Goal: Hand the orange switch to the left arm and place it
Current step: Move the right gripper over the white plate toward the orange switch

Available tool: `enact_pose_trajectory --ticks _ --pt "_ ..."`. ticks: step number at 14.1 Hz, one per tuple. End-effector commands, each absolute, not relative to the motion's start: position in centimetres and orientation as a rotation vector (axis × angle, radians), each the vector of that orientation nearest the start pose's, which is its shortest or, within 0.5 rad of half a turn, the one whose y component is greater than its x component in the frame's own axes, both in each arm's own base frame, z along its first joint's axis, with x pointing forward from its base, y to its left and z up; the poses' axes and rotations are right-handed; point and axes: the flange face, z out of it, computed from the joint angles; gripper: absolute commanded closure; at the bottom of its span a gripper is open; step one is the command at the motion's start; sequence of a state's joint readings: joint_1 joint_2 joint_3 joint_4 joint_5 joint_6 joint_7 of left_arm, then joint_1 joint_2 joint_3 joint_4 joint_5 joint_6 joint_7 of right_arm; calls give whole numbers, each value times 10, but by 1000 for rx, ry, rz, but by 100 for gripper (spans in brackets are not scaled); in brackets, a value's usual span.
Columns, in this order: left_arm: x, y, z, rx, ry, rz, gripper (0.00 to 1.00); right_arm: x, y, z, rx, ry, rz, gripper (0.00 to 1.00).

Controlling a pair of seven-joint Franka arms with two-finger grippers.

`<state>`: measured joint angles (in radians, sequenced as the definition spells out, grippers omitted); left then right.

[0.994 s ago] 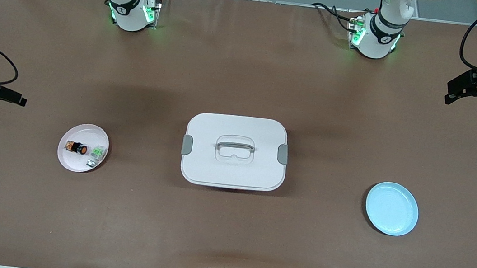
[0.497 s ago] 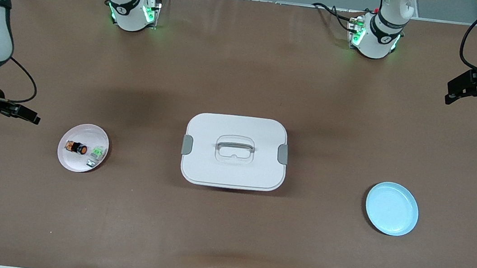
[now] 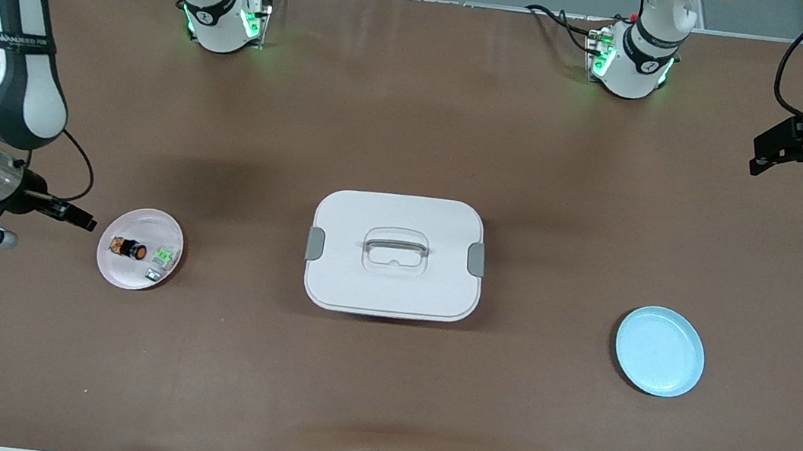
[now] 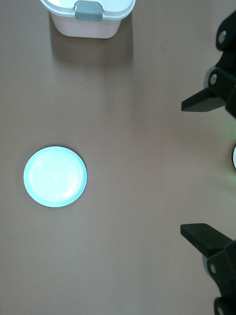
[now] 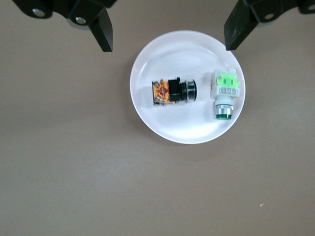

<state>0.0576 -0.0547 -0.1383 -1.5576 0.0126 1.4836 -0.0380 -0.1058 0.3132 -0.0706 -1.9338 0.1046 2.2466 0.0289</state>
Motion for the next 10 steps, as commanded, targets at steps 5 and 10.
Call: enact_pose_trajectory --ticks 5,10 --pt "523 -41 659 -3119 84 33 0 611 -79 269 -3045 413 -29 0" --pt "524 -42 659 -3120 86 33 0 602 -80 241 -3053 411 -3 0"
